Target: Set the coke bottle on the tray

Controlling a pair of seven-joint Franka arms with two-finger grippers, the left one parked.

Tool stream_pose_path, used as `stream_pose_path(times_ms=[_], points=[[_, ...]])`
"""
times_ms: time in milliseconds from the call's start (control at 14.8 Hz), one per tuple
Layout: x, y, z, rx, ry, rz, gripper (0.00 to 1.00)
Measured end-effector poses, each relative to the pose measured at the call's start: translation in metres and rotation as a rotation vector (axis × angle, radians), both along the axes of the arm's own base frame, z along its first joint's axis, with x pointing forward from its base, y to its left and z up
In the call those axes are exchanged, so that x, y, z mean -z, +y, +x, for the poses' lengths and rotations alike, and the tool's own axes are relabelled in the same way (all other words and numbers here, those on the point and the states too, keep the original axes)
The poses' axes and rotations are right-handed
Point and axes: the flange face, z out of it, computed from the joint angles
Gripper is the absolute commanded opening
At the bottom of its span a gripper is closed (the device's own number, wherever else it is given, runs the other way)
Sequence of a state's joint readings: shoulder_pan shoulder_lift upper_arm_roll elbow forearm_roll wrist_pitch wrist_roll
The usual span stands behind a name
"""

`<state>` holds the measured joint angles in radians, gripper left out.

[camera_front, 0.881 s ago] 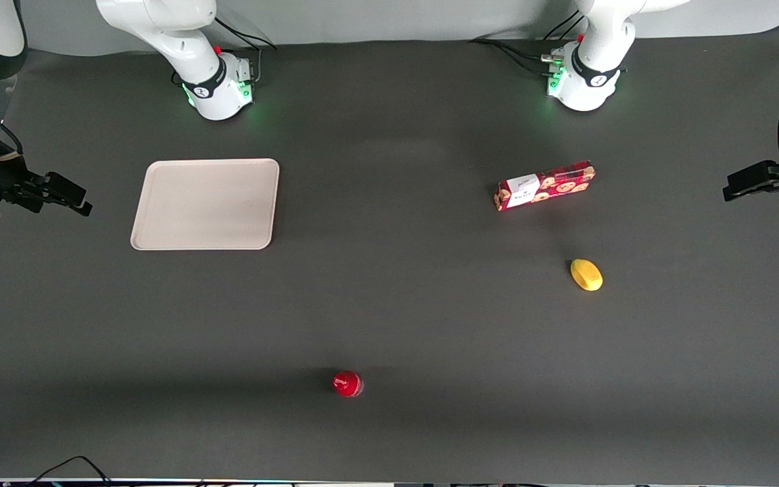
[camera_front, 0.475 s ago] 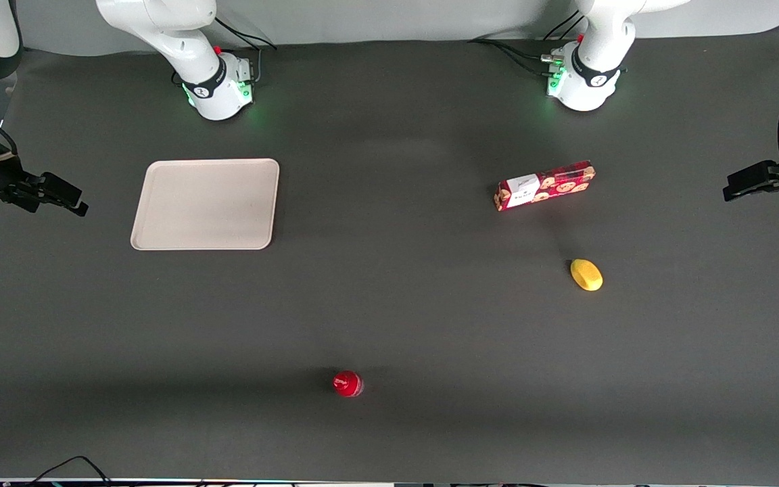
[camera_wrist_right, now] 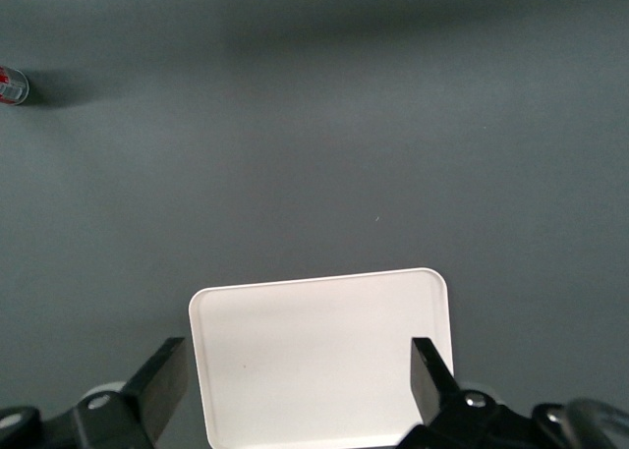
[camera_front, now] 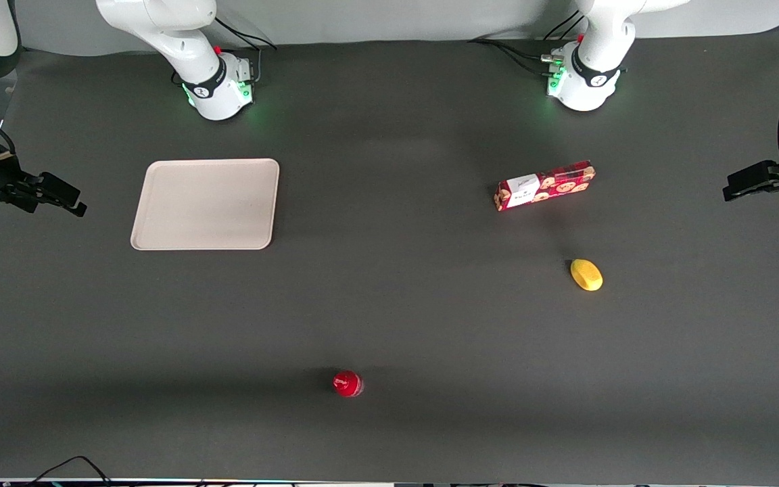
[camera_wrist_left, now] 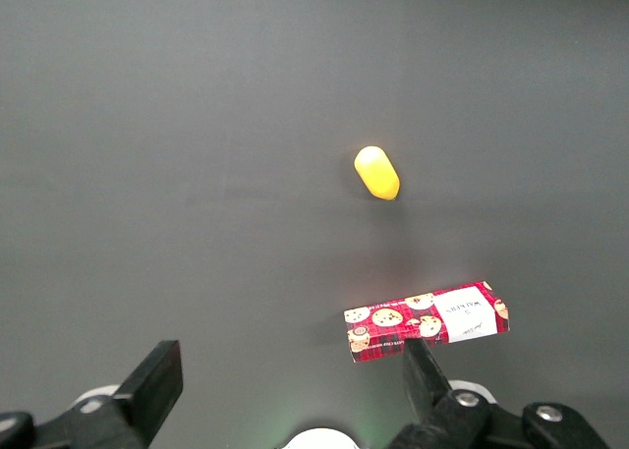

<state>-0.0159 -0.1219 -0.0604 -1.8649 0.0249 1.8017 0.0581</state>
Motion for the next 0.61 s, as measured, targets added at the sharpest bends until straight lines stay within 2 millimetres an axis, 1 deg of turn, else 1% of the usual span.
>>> stream_pose_path(times_ms=[136,203,271,407,610], points=[[-0.005,0.008,0.001,-0.016,-0.011,0.0,1.0],[-0.009,0.018,0.003,-0.034,-0.02,0.0,1.0],[-0.014,0.032,0.004,-0.06,-0.03,0.0,1.0],[-0.021,0.073,0.007,-0.134,-0.045,0.001,1.0],[-0.019,0.138,0.019,-0.247,-0.055,0.002,1.0]])
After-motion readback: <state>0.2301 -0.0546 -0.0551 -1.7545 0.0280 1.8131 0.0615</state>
